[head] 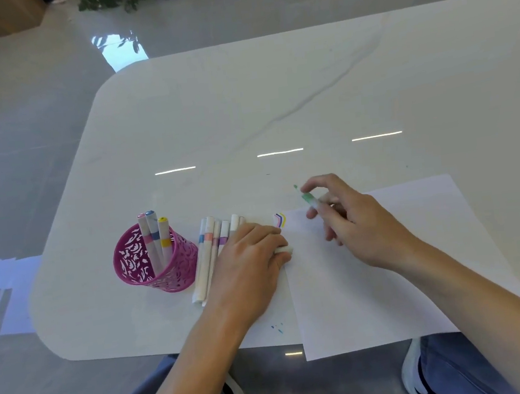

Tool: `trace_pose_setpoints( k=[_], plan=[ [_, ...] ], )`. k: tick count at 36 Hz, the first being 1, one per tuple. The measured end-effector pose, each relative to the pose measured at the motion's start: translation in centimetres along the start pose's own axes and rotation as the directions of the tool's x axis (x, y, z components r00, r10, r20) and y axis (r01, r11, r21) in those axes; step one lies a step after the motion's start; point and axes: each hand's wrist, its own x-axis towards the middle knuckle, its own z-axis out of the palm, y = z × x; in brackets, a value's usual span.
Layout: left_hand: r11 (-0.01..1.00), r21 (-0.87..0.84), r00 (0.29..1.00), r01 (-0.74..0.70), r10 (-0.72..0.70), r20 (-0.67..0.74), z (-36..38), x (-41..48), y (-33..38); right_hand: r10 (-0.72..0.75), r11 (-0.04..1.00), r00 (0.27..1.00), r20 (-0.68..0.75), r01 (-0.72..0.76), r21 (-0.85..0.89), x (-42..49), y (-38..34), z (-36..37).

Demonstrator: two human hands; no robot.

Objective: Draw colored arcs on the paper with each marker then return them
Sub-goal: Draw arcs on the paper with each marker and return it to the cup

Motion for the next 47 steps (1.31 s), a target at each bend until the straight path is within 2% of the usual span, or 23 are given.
trace_pose_setpoints(
  k=[4,7,11,18,27,47],
  plan=[
    [0.999,0.025,0.999,-0.029,0.028,0.046,0.5,-0.1,-0.3,0.047,0.944,0.999,0.012,-0.049,0.327,0.5,-0.6,0.4],
    [0.999,0.04,0.999,-0.029,0.027,0.043,0.7,-0.2,-0.2,0.054,0.898,0.997,0.061,-0.076,0.433,0.8,-0.6,0.8],
    [0.998,0.037,0.999,-0.041,0.039,0.036,0.8,-0.3,0.1,0.012,0.916,0.997,0.07,-0.039,0.4,0.9,-0.2,1.5],
    [0.999,0.023,0.999,-0.045,0.044,0.031,0.6,-0.3,0.2,0.082,0.894,0.993,-0.083,-0.037,0.446,1.0,0.3,2.7],
    [0.999,0.027,0.998,-0.033,0.032,0.045,0.6,-0.3,0.1,0.102,0.919,0.979,-0.175,-0.025,0.393,0.6,1.0,3.4],
    [0.999,0.039,0.998,-0.018,0.015,0.065,0.5,-0.2,0.1,0.089,0.946,0.981,-0.174,-0.029,0.322,0.8,1.5,3.7]
  ],
)
